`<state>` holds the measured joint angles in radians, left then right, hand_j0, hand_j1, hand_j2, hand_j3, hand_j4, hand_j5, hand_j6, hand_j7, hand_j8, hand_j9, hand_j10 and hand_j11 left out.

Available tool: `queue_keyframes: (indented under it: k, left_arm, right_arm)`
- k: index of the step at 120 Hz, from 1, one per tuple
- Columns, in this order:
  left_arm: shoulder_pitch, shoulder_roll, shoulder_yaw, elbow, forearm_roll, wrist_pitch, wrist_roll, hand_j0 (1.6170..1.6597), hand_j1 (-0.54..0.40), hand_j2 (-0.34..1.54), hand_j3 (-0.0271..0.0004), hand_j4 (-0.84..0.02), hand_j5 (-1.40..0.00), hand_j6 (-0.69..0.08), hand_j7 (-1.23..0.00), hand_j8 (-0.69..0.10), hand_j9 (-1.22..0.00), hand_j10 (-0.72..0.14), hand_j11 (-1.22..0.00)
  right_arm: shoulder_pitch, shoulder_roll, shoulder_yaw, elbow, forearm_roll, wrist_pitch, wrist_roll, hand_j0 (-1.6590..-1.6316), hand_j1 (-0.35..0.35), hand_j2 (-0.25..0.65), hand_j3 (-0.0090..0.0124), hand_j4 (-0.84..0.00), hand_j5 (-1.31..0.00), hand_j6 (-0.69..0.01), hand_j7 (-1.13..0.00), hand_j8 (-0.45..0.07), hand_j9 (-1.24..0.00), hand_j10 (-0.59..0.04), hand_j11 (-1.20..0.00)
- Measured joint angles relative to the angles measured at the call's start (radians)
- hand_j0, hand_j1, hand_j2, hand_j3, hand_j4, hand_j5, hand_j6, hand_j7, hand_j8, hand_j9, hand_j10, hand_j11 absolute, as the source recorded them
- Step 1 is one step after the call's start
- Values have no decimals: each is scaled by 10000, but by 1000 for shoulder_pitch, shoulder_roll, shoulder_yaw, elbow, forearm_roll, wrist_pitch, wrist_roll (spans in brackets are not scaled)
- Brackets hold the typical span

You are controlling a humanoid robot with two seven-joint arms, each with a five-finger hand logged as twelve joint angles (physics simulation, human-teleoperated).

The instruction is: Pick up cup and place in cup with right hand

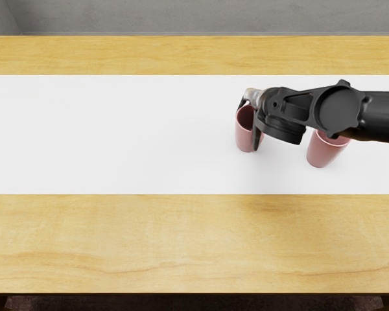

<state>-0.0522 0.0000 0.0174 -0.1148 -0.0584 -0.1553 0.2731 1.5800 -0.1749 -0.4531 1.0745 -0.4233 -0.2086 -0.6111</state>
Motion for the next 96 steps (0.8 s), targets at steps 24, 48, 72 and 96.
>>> queue_keyframes:
  k: [24,48,72,96]
  left_arm:
    - [-11,0,-1,0,0,0,0,16581,3490,1,-1,-4,-1,-5,-1,-4,-1,-2,-1]
    - [-11,0,0,0,0,0,0,16581,3490,1,-1,-4,-1,-5,-1,-4,-1,-2,-1]
    - [-9,0,1,0,0,0,0,16581,3490,2,-2,-5,-2,-5,-1,-4,-1,-2,-1]
    - [-9,0,1,0,0,0,0,16581,3490,1,-1,-5,-1,-5,-1,-4,-1,-2,-1]
  right_arm:
    - [10,-24,8,3,4,-1,0,-16506,-713,-1494,-9,-4450,-6388,-3540,-6136,-3176,-6354,-4437,-6364]
    - [100,-114,14,95,36,26,0,-16493,-410,-1539,-10,-4486,-6561,-2969,-6231,-2557,-6543,-4100,-6558]
    - [191,-266,15,223,78,61,0,-16489,-135,-1406,3,-4451,-6926,-2769,-6404,-2154,-6933,-3810,-6922]
    - [262,-407,8,321,88,105,0,-16490,267,-1169,7,-4442,-7378,-2636,-6734,-1953,-7341,-3587,-7293]
